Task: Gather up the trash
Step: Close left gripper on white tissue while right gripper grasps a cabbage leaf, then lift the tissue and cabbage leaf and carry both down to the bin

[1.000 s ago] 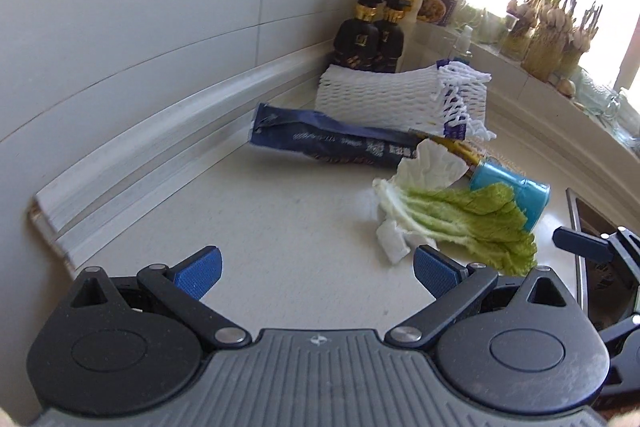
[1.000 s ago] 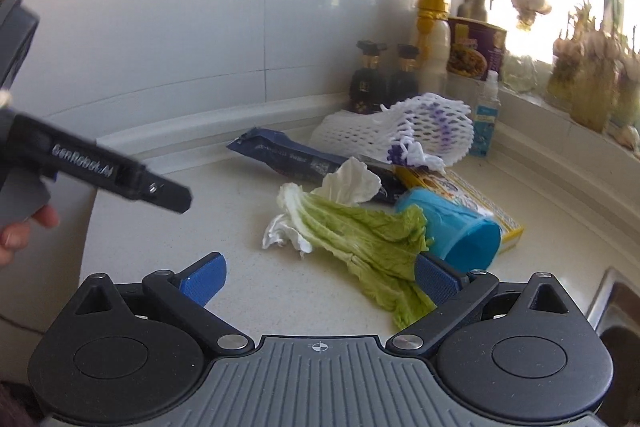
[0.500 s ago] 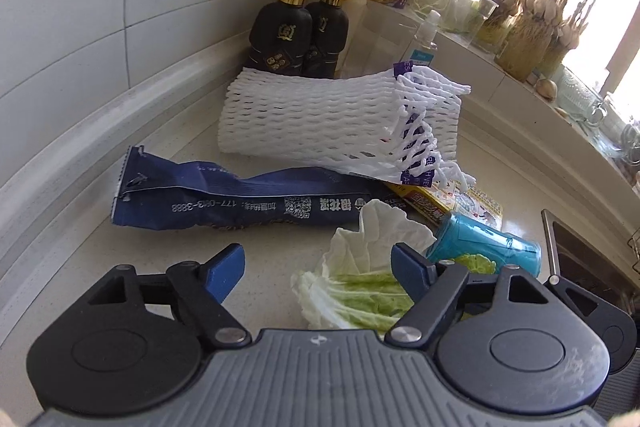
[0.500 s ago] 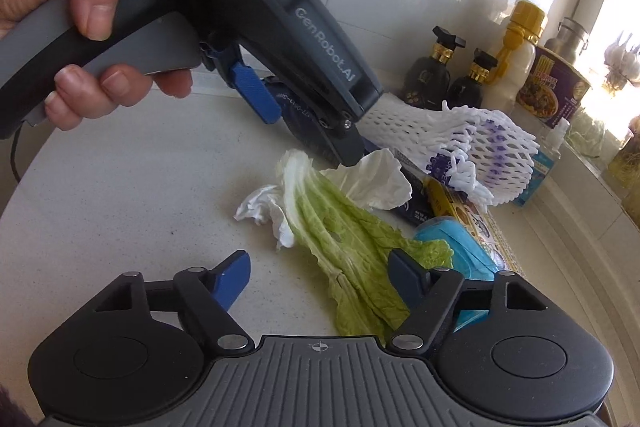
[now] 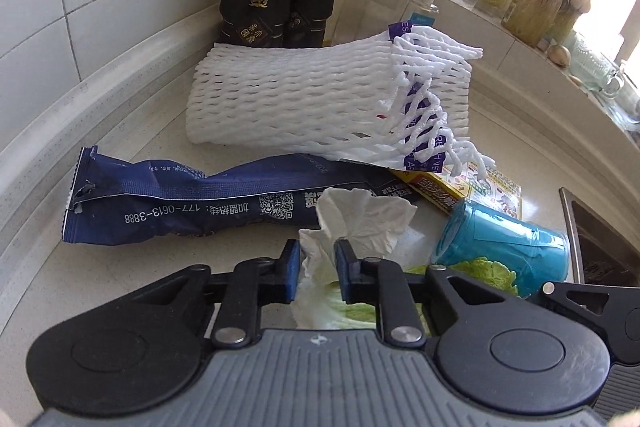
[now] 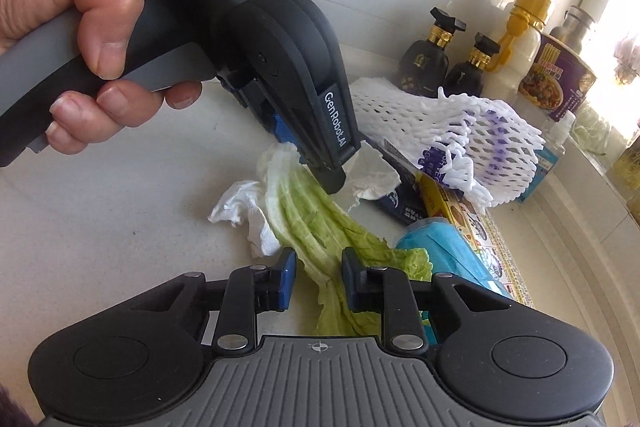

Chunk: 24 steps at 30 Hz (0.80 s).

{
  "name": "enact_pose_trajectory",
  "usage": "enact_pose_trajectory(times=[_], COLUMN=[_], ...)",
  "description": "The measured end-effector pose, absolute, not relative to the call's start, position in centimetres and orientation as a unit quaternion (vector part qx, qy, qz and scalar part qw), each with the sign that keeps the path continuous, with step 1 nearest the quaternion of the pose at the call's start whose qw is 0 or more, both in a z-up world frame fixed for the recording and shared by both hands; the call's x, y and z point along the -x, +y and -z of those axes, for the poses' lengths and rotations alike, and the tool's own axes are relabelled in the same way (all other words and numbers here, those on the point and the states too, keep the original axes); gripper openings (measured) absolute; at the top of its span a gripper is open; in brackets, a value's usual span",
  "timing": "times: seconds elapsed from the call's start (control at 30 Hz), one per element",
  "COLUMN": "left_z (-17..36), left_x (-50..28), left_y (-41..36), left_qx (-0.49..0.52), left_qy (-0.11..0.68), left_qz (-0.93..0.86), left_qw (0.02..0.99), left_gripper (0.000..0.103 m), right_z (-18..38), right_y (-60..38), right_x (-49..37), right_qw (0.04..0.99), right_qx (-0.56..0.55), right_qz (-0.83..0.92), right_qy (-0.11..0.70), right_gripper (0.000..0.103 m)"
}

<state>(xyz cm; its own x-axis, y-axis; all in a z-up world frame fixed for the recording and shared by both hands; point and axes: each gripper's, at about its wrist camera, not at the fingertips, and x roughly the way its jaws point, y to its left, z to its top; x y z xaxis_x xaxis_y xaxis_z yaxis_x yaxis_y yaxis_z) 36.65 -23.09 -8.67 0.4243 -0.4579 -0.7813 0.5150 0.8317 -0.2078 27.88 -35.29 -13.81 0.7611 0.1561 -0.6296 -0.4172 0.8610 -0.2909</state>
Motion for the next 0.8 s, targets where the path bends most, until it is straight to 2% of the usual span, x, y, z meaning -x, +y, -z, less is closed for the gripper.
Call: enact_pose_trajectory(times=[0.17,0.8], left_z=[8.4,6.4], left_x=[-36.4,-34.0], left_y=[-23.0,-20.4], left_qx=[-0.047,-0.044], left_qy=[0.440,0.410], left_qz=[0.280,0.254], left_qw=[0.852,0.875], left_gripper=[0.006,0.005], right_z=[13.9,12.1], right_y=[-35.5,-34.1], right_x=[-27.8,-22.9], right_qw=[0.917,0.925], right_qx=[0.203,0.190], right_qz=[-0.151,-0.158], right_qy=[0.309,0.287], right_gripper=[0.016,0.011])
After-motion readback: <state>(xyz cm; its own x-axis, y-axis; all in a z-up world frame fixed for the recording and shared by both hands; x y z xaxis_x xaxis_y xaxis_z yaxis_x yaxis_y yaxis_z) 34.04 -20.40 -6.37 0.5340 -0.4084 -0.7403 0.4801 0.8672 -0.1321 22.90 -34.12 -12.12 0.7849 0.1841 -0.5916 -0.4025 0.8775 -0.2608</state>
